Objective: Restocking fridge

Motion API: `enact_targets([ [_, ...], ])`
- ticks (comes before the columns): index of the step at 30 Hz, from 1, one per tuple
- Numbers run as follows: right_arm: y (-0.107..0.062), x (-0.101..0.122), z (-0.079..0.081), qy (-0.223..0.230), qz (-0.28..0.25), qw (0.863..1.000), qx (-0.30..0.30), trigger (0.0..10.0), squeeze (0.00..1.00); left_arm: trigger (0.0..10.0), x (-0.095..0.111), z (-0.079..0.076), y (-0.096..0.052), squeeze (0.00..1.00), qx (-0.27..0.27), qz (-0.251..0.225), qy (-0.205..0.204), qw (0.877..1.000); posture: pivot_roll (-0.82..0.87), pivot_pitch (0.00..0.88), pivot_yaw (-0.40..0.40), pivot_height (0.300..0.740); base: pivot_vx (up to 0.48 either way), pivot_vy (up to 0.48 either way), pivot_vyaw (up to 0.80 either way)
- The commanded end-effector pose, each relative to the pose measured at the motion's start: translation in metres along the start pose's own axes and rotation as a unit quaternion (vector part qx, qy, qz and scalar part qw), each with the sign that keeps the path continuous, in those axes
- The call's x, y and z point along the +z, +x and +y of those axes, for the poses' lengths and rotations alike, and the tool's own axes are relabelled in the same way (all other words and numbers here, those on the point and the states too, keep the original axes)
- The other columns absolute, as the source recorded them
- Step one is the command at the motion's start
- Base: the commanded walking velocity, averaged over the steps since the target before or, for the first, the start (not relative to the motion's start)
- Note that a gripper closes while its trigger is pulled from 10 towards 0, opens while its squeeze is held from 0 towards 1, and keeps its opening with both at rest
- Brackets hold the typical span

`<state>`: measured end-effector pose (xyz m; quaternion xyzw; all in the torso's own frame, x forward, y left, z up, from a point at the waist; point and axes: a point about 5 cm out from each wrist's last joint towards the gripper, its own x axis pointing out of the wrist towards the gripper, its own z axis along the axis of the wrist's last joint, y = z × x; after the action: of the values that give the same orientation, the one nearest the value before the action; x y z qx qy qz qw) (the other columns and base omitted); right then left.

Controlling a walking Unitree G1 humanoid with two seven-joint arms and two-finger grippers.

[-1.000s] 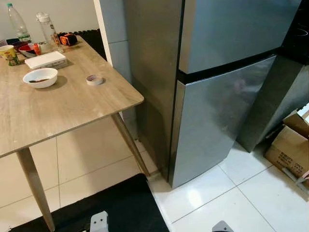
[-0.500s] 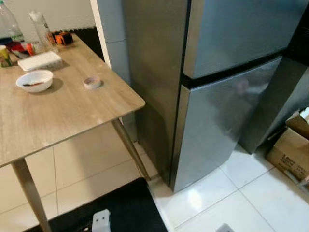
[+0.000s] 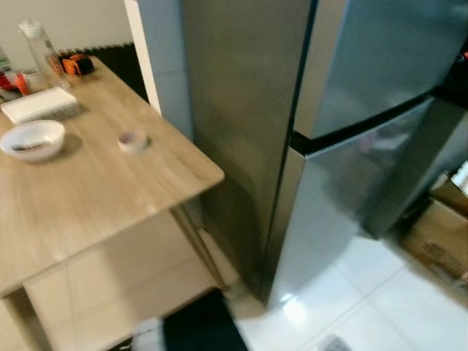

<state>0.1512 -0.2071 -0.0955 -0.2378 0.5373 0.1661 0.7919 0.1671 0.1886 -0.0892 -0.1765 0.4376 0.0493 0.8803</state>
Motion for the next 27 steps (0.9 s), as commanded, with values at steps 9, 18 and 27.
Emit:
enact_targets([
  [9, 0.0003, -0.0028, 0.0042, 0.007, 0.006, 1.0, 0.005, 10.0, 0.0, 10.0, -0.0097, 0.001, -0.002, 0.0, -0.001, 0.016, -0.002, 1.0, -0.05, 0.0, 0.005, 0.74, 0.0, -0.13, 0.0],
  [18, -0.0002, -0.0063, 0.0035, 0.009, 0.008, 1.0, 0.005, 10.0, 0.0, 10.0, -0.0105, 0.0015, -0.0022, 0.0, 0.0, 0.016, -0.004, 1.0, -0.06, 0.0, 0.006, 0.74, 0.0, -0.456, 0.0],
  [27, -0.0003, -0.006, 0.0034, 0.011, 0.006, 1.0, 0.007, 10.0, 0.0, 10.0, -0.0117, 0.0014, -0.0025, 0.0, -0.001, 0.017, -0.007, 1.0, -0.06, 0.0, 0.005, 0.74, 0.0, -0.455, 0.0],
])
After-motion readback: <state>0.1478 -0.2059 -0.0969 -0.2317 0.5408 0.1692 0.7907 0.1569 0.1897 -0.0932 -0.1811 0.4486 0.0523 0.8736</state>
